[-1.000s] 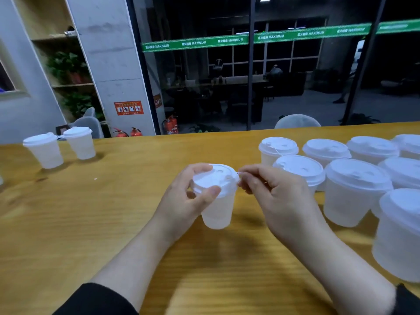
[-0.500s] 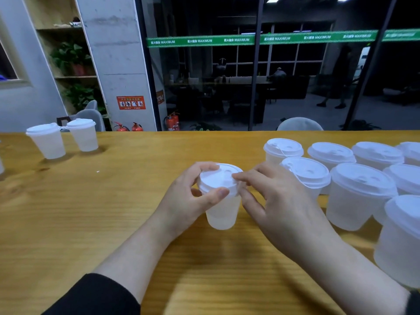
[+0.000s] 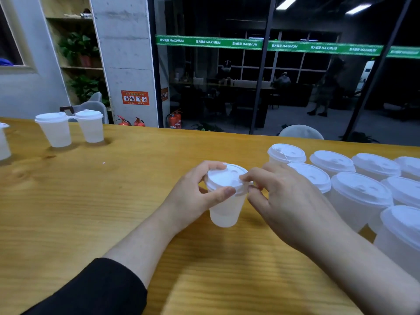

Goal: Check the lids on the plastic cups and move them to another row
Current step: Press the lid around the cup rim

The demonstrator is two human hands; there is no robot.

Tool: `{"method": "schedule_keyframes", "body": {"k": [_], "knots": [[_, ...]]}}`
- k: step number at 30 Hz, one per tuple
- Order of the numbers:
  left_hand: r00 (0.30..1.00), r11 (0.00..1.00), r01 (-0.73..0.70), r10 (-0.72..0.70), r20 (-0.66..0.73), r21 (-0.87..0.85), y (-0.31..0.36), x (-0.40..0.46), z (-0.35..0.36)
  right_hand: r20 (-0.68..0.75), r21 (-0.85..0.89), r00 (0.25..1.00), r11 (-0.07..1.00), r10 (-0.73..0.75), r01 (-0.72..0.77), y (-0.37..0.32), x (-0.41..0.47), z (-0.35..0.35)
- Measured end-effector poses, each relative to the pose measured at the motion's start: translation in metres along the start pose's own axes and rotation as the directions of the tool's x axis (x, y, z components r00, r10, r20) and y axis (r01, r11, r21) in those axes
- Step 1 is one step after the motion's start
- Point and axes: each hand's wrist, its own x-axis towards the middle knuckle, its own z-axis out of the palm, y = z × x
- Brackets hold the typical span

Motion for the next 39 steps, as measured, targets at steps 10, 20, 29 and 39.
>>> {"method": "schedule_keyframes", "body": {"k": [10, 20, 29, 39], "knots": [[0.984, 0.992, -0.010, -0.013, -0.180, -0.128, 0.000, 0.000, -0.005, 0.262, 0.217, 0.964, 0.976, -0.041, -0.017, -0.009, 0.040, 0.001], [0.870, 0.688, 0.468, -0.467, 0.155, -0.554, 0.006, 0.002, -0.005, 0.058, 0.376, 0.985, 0.911, 0.160, -0.170, -0.027, 0.071, 0.005], [0.801, 0.352, 0.573, -0.432, 0.415, -0.740, 0.012, -0.001, -0.017, 0.251, 0.323, 0.944, 0.938, -0.213, 0.126, -0.043, 0.082, -0.010], [0.860, 0.506, 0.285, -0.510, -0.016, -0.814, 0.013, 0.002, -0.013, 0.062, 0.459, 0.995, 0.883, 0.073, -0.094, -0.058, 0.092, 0.009]]}}
